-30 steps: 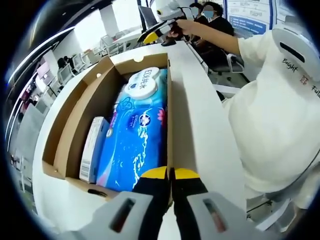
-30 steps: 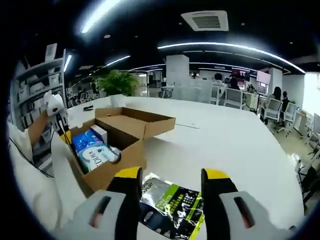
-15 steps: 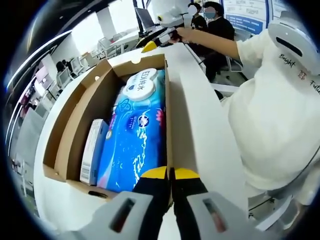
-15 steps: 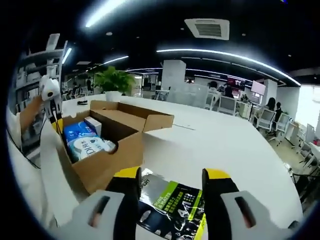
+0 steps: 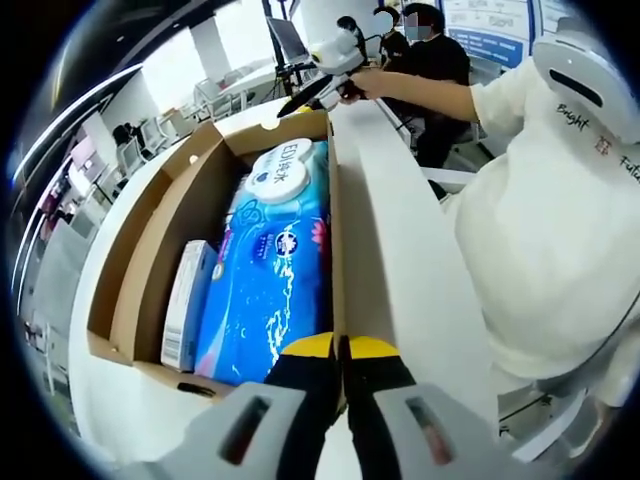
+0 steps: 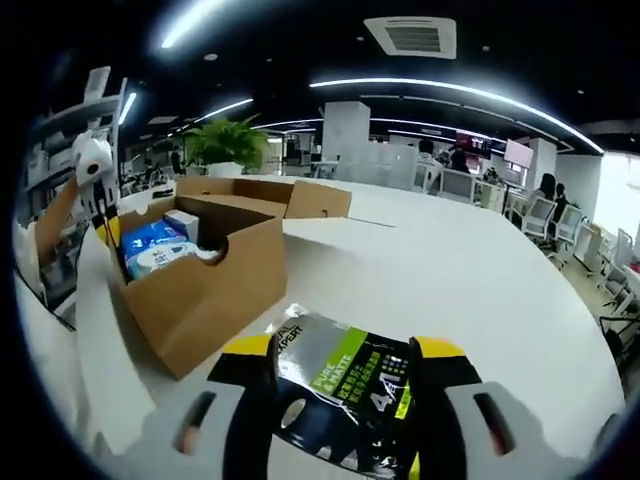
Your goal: Operate the shoe box by opening the lid, removing the specified soft item, and placing it in the target area until the item is outside and the box remains undamaged.
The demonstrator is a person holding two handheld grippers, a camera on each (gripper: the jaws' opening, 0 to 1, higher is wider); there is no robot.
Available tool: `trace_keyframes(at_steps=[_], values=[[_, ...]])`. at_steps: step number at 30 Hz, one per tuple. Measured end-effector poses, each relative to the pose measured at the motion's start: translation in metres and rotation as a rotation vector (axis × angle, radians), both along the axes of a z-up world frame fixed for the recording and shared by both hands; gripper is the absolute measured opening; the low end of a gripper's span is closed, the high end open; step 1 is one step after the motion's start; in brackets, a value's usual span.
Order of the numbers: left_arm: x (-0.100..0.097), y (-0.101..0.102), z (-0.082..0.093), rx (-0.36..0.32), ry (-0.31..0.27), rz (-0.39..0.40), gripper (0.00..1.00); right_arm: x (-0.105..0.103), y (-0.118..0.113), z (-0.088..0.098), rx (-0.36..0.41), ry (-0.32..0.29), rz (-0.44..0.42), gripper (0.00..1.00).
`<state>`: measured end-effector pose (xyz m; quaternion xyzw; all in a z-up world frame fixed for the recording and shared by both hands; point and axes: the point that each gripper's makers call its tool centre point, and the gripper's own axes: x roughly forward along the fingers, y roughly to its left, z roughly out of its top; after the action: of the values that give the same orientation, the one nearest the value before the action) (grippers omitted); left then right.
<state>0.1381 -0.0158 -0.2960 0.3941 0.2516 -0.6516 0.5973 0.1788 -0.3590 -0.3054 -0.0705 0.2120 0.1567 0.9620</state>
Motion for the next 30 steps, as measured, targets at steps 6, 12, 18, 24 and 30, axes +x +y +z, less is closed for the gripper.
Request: trace_keyframes(at_steps=[6,12,18,24,30], values=[[-0.001,-0.001,0.000,0.001,0.001,-0.002,0.02,-0.005,0.003,-0.021,-0.014,0.041,-0.011,0.53],[-0.001,-0.001,0.000,-0.003,-0.001,-0.003,0.02,0.000,0.004,-0.027,-0.016,0.043,-0.036,0.57],[-0.001,-0.001,0.000,-0.007,-0.006,-0.004,0.02,-0.002,-0.001,-0.033,0.046,0.106,-0.059,0.55],[-0.001,-0.001,0.000,-0.006,-0.008,-0.003,0.02,-0.001,-0.005,-0.034,0.049,0.108,-0.085,0.54],[0.000,-0.001,0.000,-0.010,-0.013,-0.003,0.02,-0.003,-0.005,-0.034,0.061,0.074,-0.115,0.50]])
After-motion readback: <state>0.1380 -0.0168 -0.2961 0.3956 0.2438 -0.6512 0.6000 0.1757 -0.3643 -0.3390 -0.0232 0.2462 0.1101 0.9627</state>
